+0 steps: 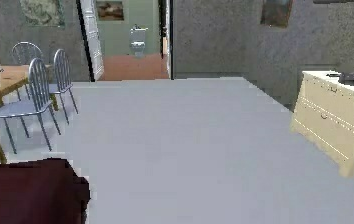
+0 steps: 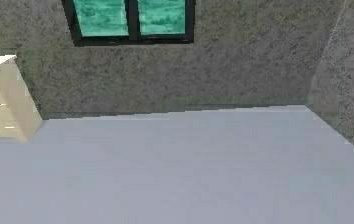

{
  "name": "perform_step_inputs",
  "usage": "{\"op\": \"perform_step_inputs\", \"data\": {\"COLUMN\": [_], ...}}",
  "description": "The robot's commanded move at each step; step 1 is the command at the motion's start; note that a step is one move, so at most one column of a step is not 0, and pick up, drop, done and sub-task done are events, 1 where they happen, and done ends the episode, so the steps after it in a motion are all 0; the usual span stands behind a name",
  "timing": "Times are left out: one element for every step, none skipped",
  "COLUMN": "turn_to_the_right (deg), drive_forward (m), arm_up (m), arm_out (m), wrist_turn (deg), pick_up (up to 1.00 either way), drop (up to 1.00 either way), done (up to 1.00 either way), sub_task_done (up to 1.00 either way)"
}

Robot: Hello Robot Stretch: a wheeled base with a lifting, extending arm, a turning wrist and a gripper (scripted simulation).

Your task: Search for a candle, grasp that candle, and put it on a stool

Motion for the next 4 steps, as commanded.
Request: {"op": "perform_step_inputs", "data": {"turn_to_the_right": [0.0,0.0,-18.0,0.0], "drive_forward": [1.00,0.40,0.00,1.00], "arm_up": [0.00,0.00,0.00,0.00], "arm_out": [0.00,0.00,0.00,0.00], "wrist_turn": [0.0,0.0,0.0,0.0], "pick_up": [0.00,0.00,0.00,0.00], "drop": [0.00,0.00,0.00,0.00], "done": [0.00,0.00,0.00,0.00], "sub_task_done": [0.00,0.00,0.00,0.00]}}
